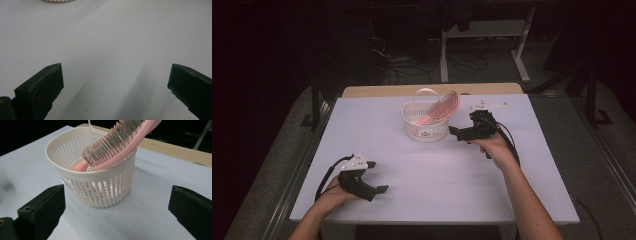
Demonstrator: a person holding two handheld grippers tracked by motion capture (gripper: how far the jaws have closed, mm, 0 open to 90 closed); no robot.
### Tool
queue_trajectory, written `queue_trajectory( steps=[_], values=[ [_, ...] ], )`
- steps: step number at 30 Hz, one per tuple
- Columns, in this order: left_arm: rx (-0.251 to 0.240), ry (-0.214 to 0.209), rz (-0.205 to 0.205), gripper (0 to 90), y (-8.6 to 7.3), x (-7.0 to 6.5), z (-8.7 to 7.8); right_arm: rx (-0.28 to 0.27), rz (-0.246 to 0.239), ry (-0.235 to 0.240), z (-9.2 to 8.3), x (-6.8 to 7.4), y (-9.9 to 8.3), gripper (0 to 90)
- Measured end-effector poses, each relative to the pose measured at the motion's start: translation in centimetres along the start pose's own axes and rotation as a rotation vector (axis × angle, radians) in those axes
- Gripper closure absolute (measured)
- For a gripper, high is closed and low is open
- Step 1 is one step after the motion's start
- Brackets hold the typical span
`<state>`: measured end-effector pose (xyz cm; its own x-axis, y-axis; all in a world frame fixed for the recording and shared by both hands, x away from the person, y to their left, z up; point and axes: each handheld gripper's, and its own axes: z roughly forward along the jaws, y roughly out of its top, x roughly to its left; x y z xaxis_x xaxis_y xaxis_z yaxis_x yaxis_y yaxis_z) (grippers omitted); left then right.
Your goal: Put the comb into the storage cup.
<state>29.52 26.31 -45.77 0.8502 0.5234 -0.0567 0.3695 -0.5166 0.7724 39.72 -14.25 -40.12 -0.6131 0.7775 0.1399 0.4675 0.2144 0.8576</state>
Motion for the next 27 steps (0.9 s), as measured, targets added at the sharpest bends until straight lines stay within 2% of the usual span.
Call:
queue_trajectory(
  steps=[11,15,23,27],
  values=[
    [-0.002,0.000,-0.003,0.0,0.0,0.0,0.0,0.020,-0.032,0.013,-1.4,0.7,-2.1,0.0],
    [0.004,-0.001,0.001,0.0,0.0,0.0,0.0,0.038,-0.069,-0.002,-1.7,1.4,-3.0,0.0],
    [0.000,0.002,-0.001,0.0,0.0,0.0,0.0,0.052,-0.066,0.015,-2.7,1.8,-4.7,0.0],
    [-0.002,0.001,0.000,0.0,0.0,0.0,0.0,0.050,-0.067,0.003,-3.1,1.9,-5.2,0.0]
  ],
)
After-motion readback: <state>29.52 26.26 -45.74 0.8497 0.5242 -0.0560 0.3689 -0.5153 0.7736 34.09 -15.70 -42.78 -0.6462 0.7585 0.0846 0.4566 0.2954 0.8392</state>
